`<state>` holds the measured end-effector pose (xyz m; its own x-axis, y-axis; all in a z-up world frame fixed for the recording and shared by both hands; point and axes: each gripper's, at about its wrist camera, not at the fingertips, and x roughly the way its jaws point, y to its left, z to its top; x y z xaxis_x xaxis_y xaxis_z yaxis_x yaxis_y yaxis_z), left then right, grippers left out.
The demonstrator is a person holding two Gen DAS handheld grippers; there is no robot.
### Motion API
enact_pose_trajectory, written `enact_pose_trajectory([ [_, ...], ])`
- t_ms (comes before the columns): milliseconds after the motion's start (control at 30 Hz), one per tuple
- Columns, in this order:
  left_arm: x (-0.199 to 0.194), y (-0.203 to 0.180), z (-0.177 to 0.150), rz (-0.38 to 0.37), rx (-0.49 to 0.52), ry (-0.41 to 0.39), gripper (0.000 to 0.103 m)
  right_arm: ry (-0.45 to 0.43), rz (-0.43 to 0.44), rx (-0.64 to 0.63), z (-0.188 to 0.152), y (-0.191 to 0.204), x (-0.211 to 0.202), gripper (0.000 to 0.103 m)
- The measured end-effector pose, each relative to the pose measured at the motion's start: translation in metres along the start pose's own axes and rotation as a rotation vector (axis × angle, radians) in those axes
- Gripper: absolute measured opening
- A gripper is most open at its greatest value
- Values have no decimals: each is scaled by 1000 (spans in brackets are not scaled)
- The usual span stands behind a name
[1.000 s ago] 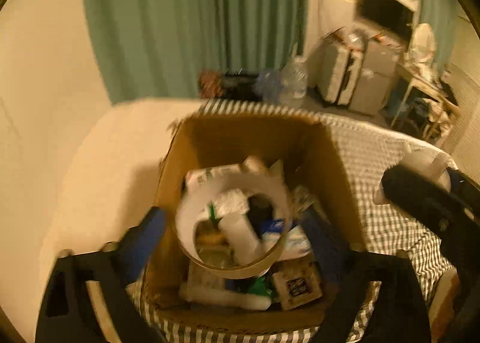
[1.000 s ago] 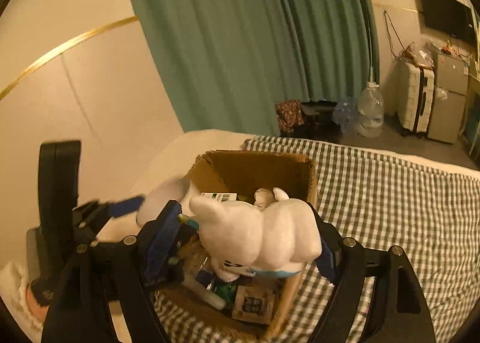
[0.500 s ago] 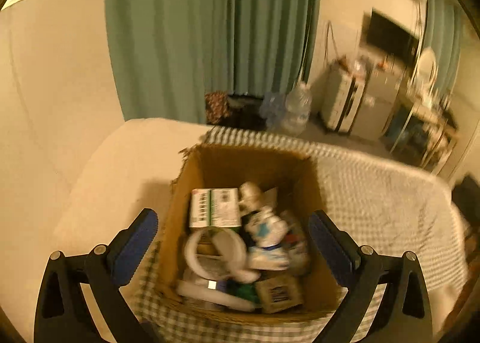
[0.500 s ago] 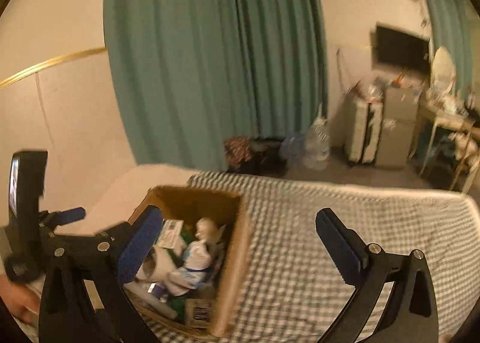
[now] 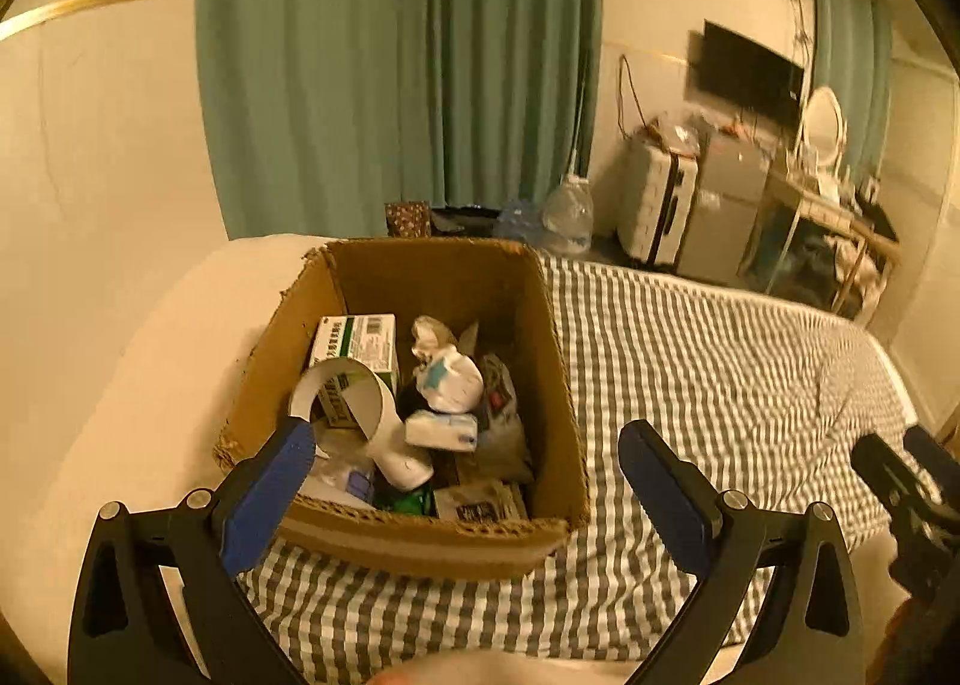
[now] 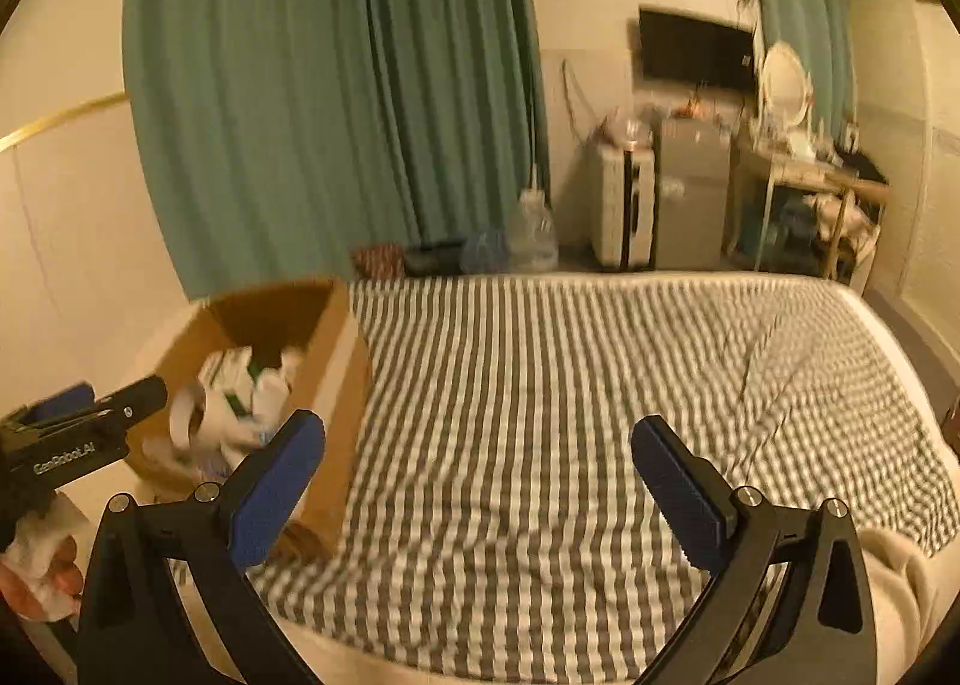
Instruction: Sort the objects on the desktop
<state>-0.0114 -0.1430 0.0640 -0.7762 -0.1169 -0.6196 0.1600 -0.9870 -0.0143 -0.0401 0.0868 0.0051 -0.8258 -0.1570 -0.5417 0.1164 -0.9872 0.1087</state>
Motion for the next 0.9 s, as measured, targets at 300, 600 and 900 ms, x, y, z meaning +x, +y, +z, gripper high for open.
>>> enact_pose_trajectory([
  [300,3,0,-4,8,-5,25,103,17,1,-97,-5,22,6,103],
  [600,4,-9,-7,33,42,3,103,39,16,-131,-10,37,13,103],
  [900,4,-10,-12,6,37,-5,103,41,-6,-109,-8,30,10,103],
])
